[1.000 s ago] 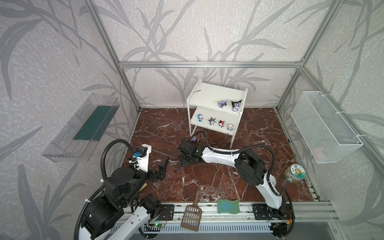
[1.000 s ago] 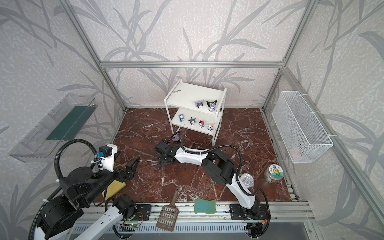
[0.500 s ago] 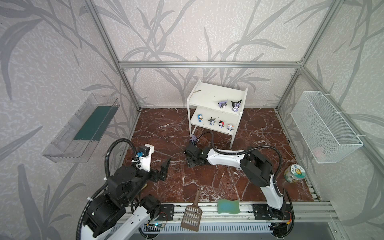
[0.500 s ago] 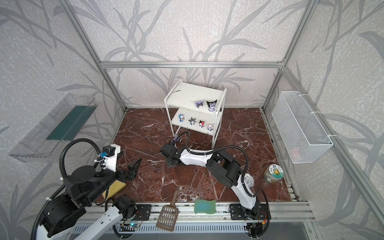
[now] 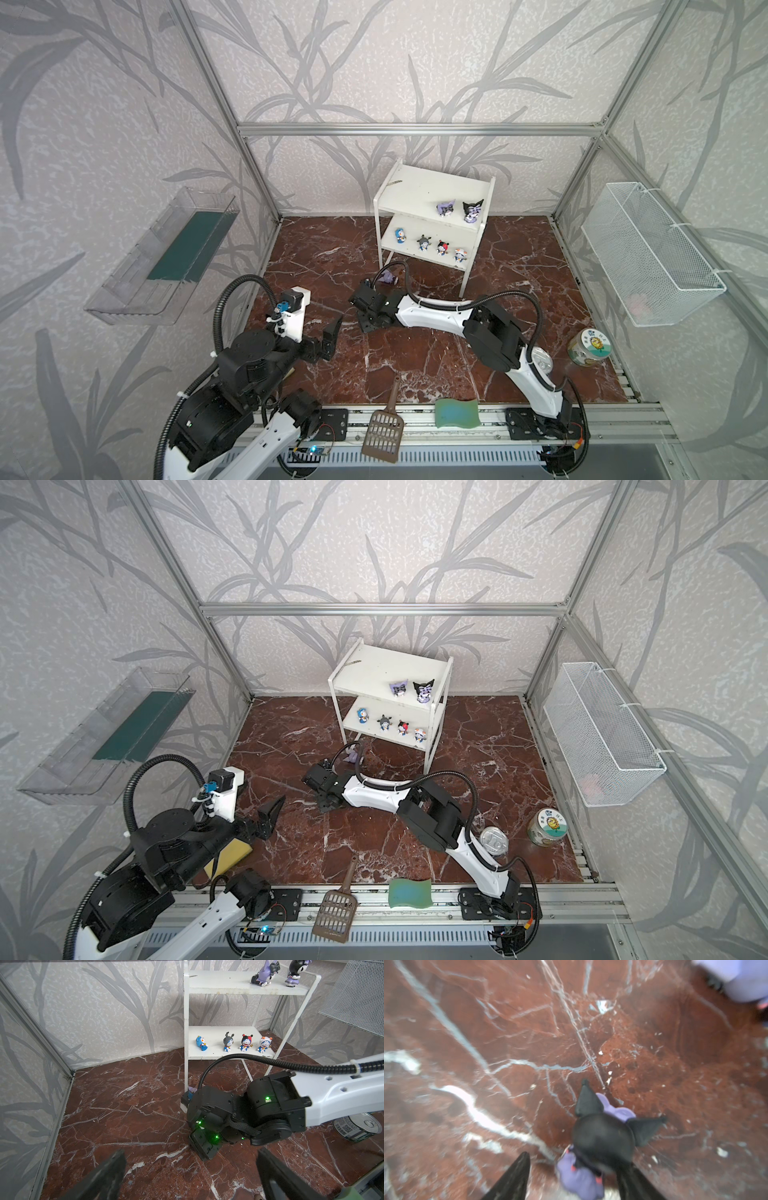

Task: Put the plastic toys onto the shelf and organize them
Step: 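Close the right gripper on the black-headed Kuromi figure and lift it, then carry the black Kuromi toward the left gripper while the left gripper approaches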

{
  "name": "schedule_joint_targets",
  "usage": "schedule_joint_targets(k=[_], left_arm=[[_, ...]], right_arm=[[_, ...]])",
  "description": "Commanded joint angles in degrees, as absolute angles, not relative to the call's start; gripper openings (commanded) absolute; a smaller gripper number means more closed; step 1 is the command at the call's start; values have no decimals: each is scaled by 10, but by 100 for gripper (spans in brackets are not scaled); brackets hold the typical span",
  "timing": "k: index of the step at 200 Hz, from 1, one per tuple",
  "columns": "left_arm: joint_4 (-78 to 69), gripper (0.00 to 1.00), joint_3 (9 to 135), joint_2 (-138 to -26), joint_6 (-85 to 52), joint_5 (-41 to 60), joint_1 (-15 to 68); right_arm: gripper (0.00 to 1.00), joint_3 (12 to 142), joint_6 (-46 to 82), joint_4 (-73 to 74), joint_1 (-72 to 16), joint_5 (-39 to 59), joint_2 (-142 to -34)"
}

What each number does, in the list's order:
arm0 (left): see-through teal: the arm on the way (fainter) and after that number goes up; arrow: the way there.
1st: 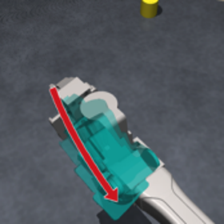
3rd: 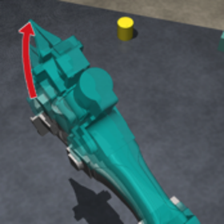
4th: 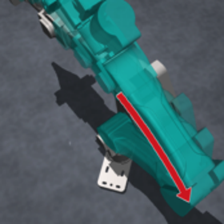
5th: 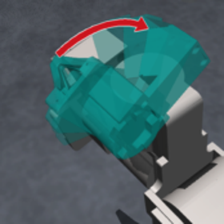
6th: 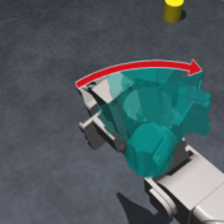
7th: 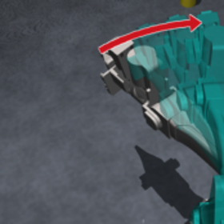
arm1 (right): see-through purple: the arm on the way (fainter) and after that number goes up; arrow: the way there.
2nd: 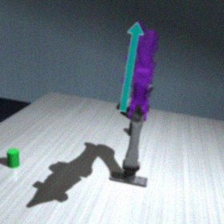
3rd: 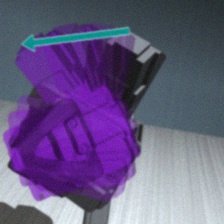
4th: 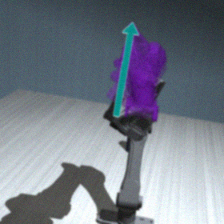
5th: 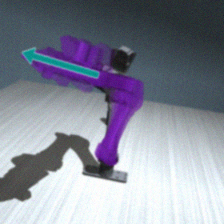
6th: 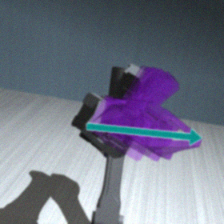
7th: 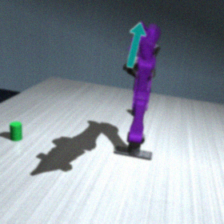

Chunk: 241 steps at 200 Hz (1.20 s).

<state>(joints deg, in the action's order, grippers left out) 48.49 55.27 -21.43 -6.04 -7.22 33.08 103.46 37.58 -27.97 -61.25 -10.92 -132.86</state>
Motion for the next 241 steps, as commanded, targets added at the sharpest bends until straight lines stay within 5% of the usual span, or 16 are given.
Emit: schedule_joint_targets(k=[1, 46, 84, 168, 241], left_arm=[[495, 99, 566, -213, -54, -75, 328], [495, 99, 567, -219, -55, -65, 330], [492, 99, 563, -224, -40, -11, 329], [447, 99, 528, -247, 24, 297, 331], [362, 93, 456, -274, 119, 420, 379]], right_arm=[[53, 1049, 383, -326, -613, -133, -1346], [31, 1000, 339, -317, -615, -159, -1310], [27, 809, 246, -142, -608, -92, -1160], [26, 443, 294, 173, -508, 471, -831], [24, 333, 415, 310, -462, 663, -745]])
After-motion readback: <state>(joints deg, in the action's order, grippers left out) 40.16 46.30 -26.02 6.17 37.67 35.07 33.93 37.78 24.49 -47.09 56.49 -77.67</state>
